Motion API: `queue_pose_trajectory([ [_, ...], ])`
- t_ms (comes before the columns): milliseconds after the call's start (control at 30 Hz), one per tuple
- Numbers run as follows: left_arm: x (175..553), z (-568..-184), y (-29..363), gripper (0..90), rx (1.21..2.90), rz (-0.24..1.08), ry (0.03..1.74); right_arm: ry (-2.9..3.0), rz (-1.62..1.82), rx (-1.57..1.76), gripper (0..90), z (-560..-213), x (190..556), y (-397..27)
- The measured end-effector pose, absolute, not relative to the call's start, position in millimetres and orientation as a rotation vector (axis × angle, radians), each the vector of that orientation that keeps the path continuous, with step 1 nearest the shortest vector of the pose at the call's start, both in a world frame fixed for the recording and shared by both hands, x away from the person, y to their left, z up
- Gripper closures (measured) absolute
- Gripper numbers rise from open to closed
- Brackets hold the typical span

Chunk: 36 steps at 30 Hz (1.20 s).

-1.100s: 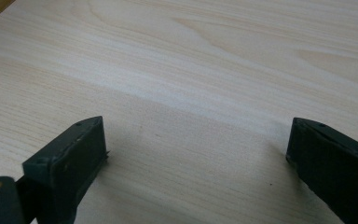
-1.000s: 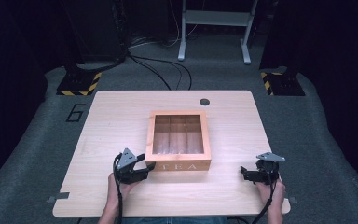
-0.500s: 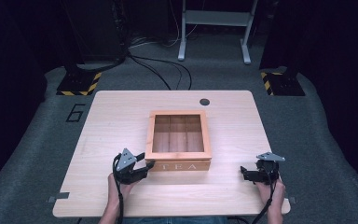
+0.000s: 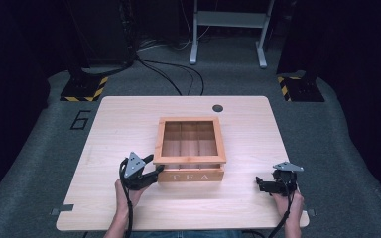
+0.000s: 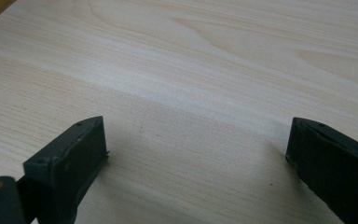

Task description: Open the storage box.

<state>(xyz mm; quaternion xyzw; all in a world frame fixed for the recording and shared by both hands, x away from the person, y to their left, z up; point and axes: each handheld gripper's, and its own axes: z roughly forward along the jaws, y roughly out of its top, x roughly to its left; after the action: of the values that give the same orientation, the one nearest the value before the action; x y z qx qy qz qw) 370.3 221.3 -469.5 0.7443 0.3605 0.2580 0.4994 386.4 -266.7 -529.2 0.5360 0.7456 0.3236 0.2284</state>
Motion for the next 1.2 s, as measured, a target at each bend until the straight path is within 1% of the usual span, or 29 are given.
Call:
queue_pose_trajectory([
  [367,380.5,-457.1,219.6,40.7,1.773,0.644,0.858,2.049,0.895,1.475,4.6,-529.4,386.5,-266.7],
  [867,386.4,-450.0,218.7,47.2,1.729,0.713,0.859,2.05,0.894,1.476,4.8,-529.3,386.5,-266.9],
  [1200,388.8,-443.6,219.2,54.4,1.702,0.737,0.871,2.053,0.892,1.475,4.9,-529.2,386.4,-267.1],
])
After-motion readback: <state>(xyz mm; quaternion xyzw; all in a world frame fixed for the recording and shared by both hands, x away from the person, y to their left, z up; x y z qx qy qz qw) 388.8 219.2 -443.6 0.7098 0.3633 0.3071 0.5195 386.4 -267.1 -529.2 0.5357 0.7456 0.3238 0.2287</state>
